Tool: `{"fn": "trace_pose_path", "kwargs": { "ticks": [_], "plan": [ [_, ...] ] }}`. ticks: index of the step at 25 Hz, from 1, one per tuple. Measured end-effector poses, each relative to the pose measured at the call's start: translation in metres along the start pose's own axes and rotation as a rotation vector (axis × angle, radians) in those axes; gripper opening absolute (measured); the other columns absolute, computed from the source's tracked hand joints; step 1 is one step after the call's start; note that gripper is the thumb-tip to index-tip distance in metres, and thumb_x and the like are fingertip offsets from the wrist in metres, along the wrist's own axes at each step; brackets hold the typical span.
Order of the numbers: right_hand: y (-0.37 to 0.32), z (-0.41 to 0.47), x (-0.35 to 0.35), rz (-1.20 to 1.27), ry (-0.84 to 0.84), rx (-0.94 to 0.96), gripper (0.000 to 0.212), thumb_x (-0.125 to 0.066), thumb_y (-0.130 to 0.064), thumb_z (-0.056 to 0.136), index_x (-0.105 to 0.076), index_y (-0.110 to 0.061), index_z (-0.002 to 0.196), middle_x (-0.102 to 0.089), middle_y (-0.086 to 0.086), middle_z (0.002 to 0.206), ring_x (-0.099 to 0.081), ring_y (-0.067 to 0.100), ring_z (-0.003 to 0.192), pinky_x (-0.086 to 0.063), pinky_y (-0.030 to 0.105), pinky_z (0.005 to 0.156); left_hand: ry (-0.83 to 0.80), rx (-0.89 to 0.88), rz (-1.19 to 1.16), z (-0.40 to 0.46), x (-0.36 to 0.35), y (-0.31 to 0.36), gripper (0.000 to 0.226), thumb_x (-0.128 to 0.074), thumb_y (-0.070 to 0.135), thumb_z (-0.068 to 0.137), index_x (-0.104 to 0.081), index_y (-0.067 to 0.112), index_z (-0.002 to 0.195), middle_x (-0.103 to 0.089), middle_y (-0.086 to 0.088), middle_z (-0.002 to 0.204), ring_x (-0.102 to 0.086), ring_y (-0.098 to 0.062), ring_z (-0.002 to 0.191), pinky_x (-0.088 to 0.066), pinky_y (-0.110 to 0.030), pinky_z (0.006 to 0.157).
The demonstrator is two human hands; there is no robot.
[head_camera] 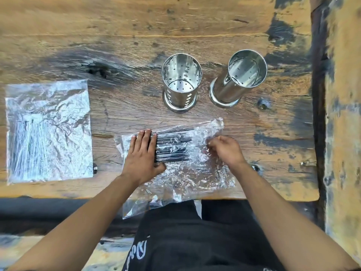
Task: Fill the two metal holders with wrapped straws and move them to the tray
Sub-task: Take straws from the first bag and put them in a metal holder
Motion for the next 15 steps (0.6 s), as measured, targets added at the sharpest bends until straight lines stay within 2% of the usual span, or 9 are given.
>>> {"fn": "trace_pose_path", "kwargs": {
  "ticks": [2, 3, 5, 7, 9, 11, 13, 14, 15],
  "plan": [
    [0.001, 0.001, -0.004, 0.398, -0.178, -0.089, 0.026, -0.04, 0.001, 0.101, -0.066, 0.002, 0.106, -0.075, 0.018, 0.103, -0.073, 0.022, 0.079, -0.064, 0.035, 0.073, 0.029, -0.003, -0.034, 0.0, 0.003, -0.001, 0.11, -0.044, 0.075, 0.082, -0.004, 0.013, 0.163, 0.005, -0.011, 0.171, 0.013, -0.029, 0.157, 0.006, -0.048, 0.128],
    [0.001, 0.001, -0.006, 0.535, -0.274, -0.135, 0.03, -0.038, 0.007, 0.1, -0.067, 0.004, 0.108, -0.074, 0.022, 0.106, -0.073, 0.024, 0.079, -0.064, 0.034, 0.071, 0.051, -0.005, -0.047, 0.001, 0.004, -0.001, 0.11, -0.047, 0.075, 0.081, -0.007, 0.013, 0.163, 0.003, -0.01, 0.171, 0.012, -0.029, 0.157, 0.006, -0.047, 0.127],
    [0.003, 0.0, -0.014, 0.532, -0.394, -0.151, 0.027, -0.051, 0.007, 0.098, -0.074, -0.003, 0.11, -0.076, 0.02, 0.108, -0.072, 0.022, 0.077, -0.062, 0.026, 0.058, 0.066, -0.01, -0.06, 0.004, 0.008, -0.002, 0.111, -0.056, 0.074, 0.079, -0.014, 0.013, 0.162, 0.0, -0.011, 0.171, 0.009, -0.03, 0.157, 0.005, -0.046, 0.126],
    [0.003, 0.0, -0.023, 0.357, -0.426, 0.003, 0.019, -0.071, -0.005, 0.091, -0.078, -0.015, 0.105, -0.077, 0.011, 0.096, -0.067, 0.012, 0.061, -0.053, 0.021, 0.046, 0.066, -0.011, -0.055, 0.006, 0.012, -0.002, 0.109, -0.062, 0.072, 0.078, -0.02, 0.014, 0.16, -0.007, -0.012, 0.17, 0.004, -0.031, 0.157, 0.004, -0.046, 0.126],
    [0.001, 0.003, -0.03, 0.105, -0.349, 0.352, 0.018, -0.081, -0.016, 0.085, -0.079, -0.019, 0.103, -0.073, -0.008, 0.089, -0.064, 0.0, 0.064, -0.053, 0.019, 0.055, 0.065, 0.0, -0.027, 0.007, 0.016, -0.002, 0.107, -0.061, 0.073, 0.079, -0.022, 0.015, 0.16, -0.011, -0.012, 0.169, 0.001, -0.032, 0.157, 0.005, -0.048, 0.127],
    [-0.001, 0.006, -0.038, -0.189, -0.268, 0.653, 0.024, -0.079, -0.026, 0.088, -0.071, -0.031, 0.11, -0.062, -0.028, 0.105, -0.062, -0.009, 0.089, -0.048, 0.008, 0.079, 0.054, 0.009, -0.011, 0.008, 0.018, -0.003, 0.107, -0.057, 0.075, 0.08, -0.018, 0.017, 0.16, -0.009, -0.011, 0.169, 0.002, -0.031, 0.157, 0.005, -0.049, 0.127],
    [-0.005, 0.007, -0.045, -0.52, -0.243, 0.811, 0.041, -0.069, -0.042, 0.092, -0.051, -0.057, 0.126, -0.044, -0.041, 0.127, -0.052, -0.016, 0.113, -0.037, 0.001, 0.096, 0.049, 0.02, -0.024, 0.009, 0.018, -0.005, 0.107, -0.056, 0.074, 0.08, -0.017, 0.017, 0.161, -0.005, -0.009, 0.17, 0.005, -0.029, 0.157, 0.006, -0.049, 0.127],
    [-0.002, 0.01, -0.049, -0.682, -0.25, 0.891, 0.052, -0.059, -0.048, 0.096, -0.039, -0.055, 0.143, -0.037, -0.038, 0.142, -0.044, -0.012, 0.128, -0.032, 0.008, 0.108, 0.045, 0.019, -0.029, 0.011, 0.017, -0.006, 0.107, -0.057, 0.074, 0.079, -0.018, 0.017, 0.161, -0.003, -0.008, 0.17, 0.006, -0.028, 0.157, 0.006, -0.048, 0.127],
    [-0.001, 0.013, -0.054, -0.847, -0.243, 0.973, 0.065, -0.05, -0.049, 0.098, -0.024, -0.042, 0.158, -0.03, -0.024, 0.157, -0.036, 0.0, 0.142, -0.028, 0.021, 0.117, 0.043, 0.013, -0.031, 0.013, 0.017, -0.006, 0.107, -0.057, 0.073, 0.079, -0.018, 0.016, 0.161, -0.003, -0.008, 0.17, 0.007, -0.028, 0.158, 0.006, -0.048, 0.127]
  ]
}}
Point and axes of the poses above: each hand's wrist, its own z-axis towards the middle knuckle, its own x-axis out of the back of the hand, y = z × x, the point moved 4 cm from there along z, towards the middle knuckle
